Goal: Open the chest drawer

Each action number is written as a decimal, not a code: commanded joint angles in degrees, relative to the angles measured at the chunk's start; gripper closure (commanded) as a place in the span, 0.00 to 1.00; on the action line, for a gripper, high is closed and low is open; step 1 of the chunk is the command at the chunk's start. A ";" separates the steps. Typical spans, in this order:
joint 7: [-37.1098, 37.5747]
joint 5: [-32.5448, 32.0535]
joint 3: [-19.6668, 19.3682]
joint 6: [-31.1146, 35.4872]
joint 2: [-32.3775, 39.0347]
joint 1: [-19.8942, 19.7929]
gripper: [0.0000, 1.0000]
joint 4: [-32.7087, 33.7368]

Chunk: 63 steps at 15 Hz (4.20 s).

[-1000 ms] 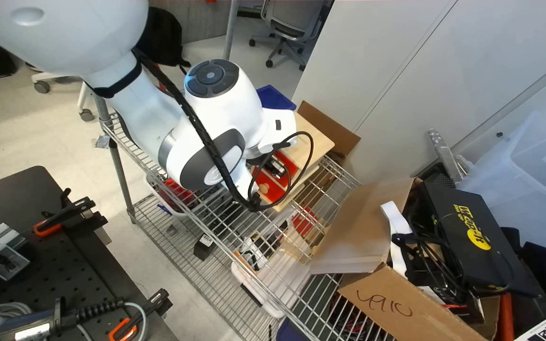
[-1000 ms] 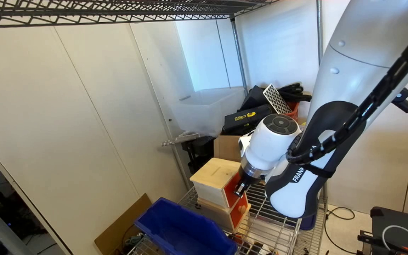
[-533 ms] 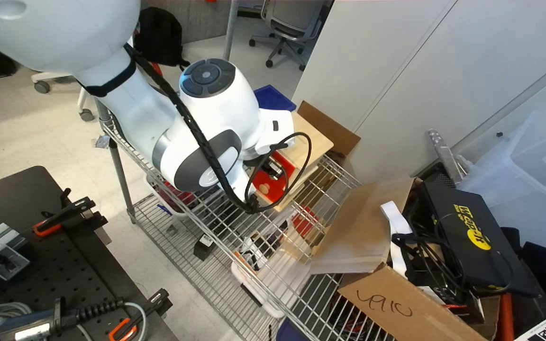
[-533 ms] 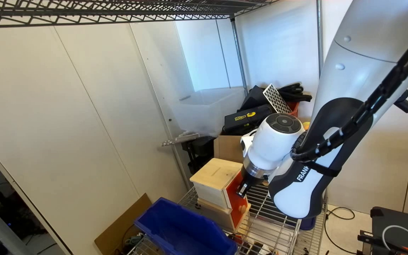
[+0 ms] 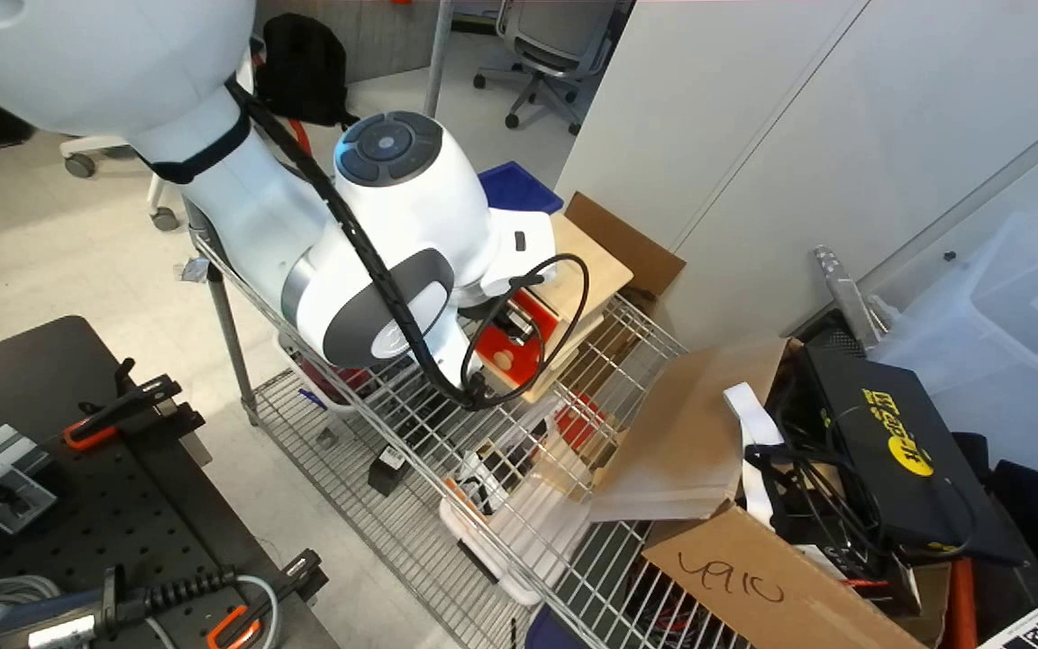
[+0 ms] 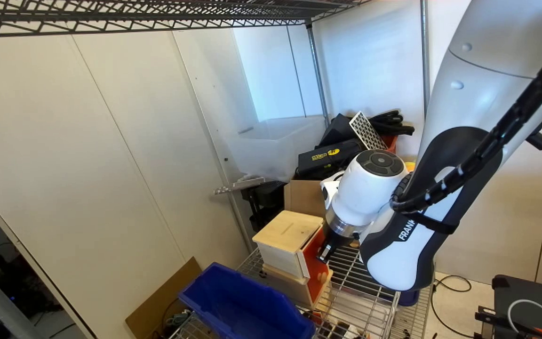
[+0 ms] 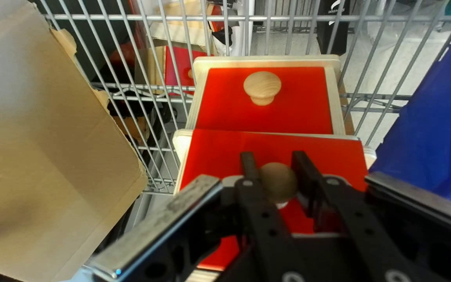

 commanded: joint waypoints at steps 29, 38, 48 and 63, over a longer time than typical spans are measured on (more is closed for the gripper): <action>-3.11 0.23 1.43 1.02 -4.26 -0.56 0.93 -4.88; -2.79 0.63 0.61 1.41 -4.07 -0.21 0.93 -4.68; -2.63 0.88 0.13 1.77 -4.22 -0.65 0.93 -4.75; -1.84 -0.18 -1.46 2.15 -4.05 0.80 0.93 -5.49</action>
